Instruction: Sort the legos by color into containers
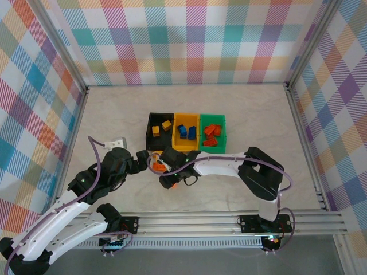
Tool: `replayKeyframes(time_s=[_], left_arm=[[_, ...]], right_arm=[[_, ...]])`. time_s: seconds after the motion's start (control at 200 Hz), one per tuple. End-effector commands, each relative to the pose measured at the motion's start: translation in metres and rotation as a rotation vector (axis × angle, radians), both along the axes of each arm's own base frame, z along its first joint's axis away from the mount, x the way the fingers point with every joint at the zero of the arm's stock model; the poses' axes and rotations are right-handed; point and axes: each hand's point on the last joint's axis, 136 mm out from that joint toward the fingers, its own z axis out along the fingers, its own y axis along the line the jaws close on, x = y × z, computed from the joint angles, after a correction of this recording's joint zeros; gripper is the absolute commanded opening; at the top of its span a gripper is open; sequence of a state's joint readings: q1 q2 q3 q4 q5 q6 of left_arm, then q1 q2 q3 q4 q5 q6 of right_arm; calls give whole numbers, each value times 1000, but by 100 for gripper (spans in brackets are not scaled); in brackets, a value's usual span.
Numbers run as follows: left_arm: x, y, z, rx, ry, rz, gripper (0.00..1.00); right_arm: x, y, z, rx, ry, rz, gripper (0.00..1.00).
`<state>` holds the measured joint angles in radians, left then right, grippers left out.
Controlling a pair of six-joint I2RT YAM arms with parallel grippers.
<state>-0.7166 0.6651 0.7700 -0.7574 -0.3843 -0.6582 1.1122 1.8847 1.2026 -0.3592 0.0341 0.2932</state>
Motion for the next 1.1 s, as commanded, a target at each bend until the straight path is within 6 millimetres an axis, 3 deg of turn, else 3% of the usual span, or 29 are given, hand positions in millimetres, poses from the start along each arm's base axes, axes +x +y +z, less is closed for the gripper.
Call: replayKeyframes(time_s=[0.0, 0.2, 0.35, 0.515, 0.625, 0.78, 0.895, 1.095], left_arm=[[-1, 5, -4, 20, 2, 9, 100], [0, 6, -3, 27, 3, 15, 100], [0, 5, -4, 21, -1, 14, 100], [4, -4, -9, 14, 14, -14, 100], [8, -14, -13, 3, 16, -45, 100], [10, -23, -17, -24, 8, -70, 100], [11, -27, -19, -46, -4, -87, 100], [11, -25, -29, -78, -25, -67, 100]], right_arm=[[-8, 4, -13, -36, 9, 31, 60], [-10, 3, -14, -24, 7, 16, 37], [-14, 0, 7, 58, -6, 4, 26], [-6, -26, 40, 110, -80, -79, 22], [25, -65, 72, 115, -179, -210, 21], [85, -131, 106, 162, -227, -483, 21], [130, -163, 108, 152, -201, -629, 20], [195, -180, 88, 94, -138, -761, 21]])
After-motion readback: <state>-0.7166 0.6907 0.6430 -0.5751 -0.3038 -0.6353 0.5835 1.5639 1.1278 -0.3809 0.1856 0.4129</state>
